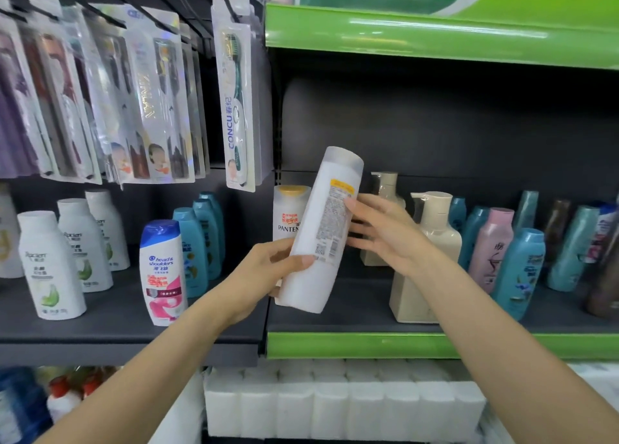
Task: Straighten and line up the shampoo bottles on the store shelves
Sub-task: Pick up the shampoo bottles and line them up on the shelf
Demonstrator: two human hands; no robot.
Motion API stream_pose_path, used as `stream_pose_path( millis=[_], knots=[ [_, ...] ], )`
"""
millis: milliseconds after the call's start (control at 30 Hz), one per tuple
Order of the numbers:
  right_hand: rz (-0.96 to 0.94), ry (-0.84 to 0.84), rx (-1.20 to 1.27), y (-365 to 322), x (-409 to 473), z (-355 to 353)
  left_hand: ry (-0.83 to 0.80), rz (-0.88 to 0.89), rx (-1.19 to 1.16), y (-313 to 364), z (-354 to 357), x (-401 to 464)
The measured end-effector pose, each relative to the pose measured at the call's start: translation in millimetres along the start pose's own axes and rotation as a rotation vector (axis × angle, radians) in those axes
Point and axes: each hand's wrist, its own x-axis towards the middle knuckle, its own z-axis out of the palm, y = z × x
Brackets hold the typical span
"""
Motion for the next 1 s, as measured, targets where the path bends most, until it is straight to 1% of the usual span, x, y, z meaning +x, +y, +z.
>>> stream_pose_path(
  millis=[67, 267, 433, 500, 600, 700, 767, 833, 867, 900, 967, 1000],
  knots=[
    [0.038, -0.053, 0.052, 6, 0, 2, -0.035, -0.05, -0.089, -1, 2, 1],
    [0.004, -0.051, 0.068, 10, 1, 2, -0.097, -0.113, -0.309, -5, -2, 4],
    [-0.02, -0.06, 0.052, 8, 3, 2, -0.095, -0.107, -0.284, -4, -7, 7],
    [-0.032, -0.053, 0.041, 7, 4, 2, -0.087, -0.085, -0.209, -1, -8, 8],
    [-0.061, -0.016, -0.007, 6, 5, -2, -0.022, -0.035, -0.038, 4, -5, 10],
    [-0.084, 0.06, -0.05, 1, 5, -2, 0.039, 0.077, 0.117, 11, 4, 13],
    [-0.092, 0.126, -0.096, -3, 5, 1, 0.098, 0.18, 0.326, 13, 13, 16],
    [-0.086, 0.184, -0.123, -8, 5, 7, 0.188, 0.268, 0.622, 14, 23, 19],
    [-0.089, 0.213, -0.124, -10, 6, 9, 0.222, 0.304, 0.732, 15, 28, 21],
    [-0.097, 0.242, -0.125, -12, 6, 9, 0.235, 0.321, 0.795, 17, 33, 22],
    [-0.125, 0.267, -0.145, -15, 6, 7, 0.189, 0.296, 0.808, 23, 35, 24],
    [-0.138, 0.252, -0.156, -16, 5, 5, 0.128, 0.251, 0.749, 26, 35, 25]
  ],
)
